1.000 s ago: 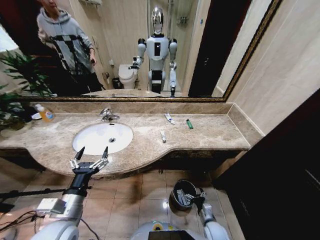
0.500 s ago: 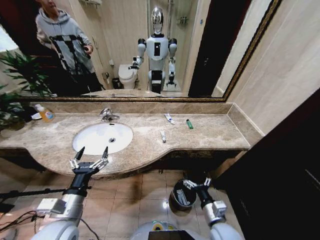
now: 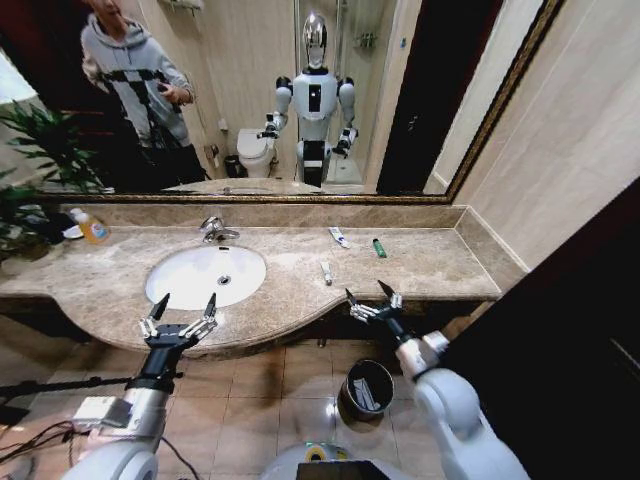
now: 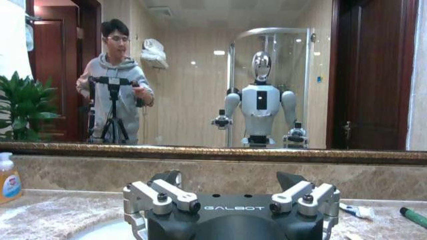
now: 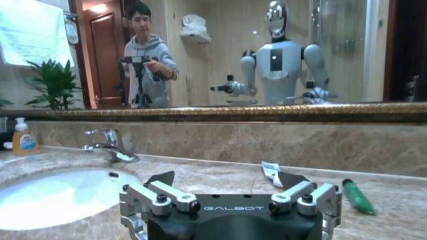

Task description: Pick up the trash from the sink and place it in the trash bin.

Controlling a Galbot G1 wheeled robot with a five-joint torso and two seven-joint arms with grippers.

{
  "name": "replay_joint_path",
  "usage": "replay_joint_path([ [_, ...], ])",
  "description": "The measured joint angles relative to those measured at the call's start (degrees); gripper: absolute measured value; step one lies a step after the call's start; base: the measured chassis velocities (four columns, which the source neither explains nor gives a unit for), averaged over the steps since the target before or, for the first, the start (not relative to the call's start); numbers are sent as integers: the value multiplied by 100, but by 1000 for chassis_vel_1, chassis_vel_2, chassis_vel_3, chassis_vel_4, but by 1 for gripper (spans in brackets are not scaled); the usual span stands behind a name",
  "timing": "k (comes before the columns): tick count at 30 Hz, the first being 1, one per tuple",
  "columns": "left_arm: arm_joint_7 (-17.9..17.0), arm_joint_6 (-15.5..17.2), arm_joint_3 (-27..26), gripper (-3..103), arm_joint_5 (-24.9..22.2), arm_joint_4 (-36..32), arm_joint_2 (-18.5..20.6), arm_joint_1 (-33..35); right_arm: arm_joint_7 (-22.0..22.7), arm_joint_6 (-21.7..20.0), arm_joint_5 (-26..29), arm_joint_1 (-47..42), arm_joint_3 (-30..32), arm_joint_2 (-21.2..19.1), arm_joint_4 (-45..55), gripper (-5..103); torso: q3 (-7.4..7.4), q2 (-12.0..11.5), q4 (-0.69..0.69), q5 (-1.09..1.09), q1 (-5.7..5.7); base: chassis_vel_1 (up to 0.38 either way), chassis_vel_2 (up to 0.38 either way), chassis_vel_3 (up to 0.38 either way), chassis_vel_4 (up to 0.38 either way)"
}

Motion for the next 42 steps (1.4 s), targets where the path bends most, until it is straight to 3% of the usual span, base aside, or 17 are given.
replay_joint_path([
  [10, 1, 0, 1, 100, 0, 0, -1, 0, 164, -76, -223, 1261, -946, 27, -1159, 100, 0, 0, 1, 0, 0, 0, 0, 0, 0],
  [21, 1, 0, 0, 100, 0, 0, 0, 0, 311, 67, -551, 1676, -1416, 271, -2067, 101, -1, 0, 1, 0, 0, 0, 0, 0, 0],
  [26, 1, 0, 0, 100, 0, 0, 0, 0, 344, 61, -636, 1764, -1564, 356, -2209, 80, -1, 0, 1, 0, -1, 0, 0, 0, 0],
  [29, 1, 0, 0, 100, 0, 0, 0, 0, 380, 53, -685, 1833, -1606, 391, -2308, 75, -1, 0, 1, 0, -1, 0, 0, 0, 0],
  [32, 1, 0, 0, 100, 0, 0, 0, 0, 477, -5, -769, 1955, -1612, 437, -2508, 58, -1, 1, 1, 0, -1, 0, 0, 0, 0],
  [35, 1, 0, 0, 100, 0, 0, 0, 0, 528, -2, -805, 2029, -1599, 463, -2646, 50, -1, 1, 1, 0, -1, 0, 0, 0, 0],
  [42, 1, 0, 0, 100, 0, 0, 0, 0, 556, 66, -915, 2095, -1553, 472, -2860, 57, -1, 1, 1, 1, -1, 0, 0, 0, 0],
])
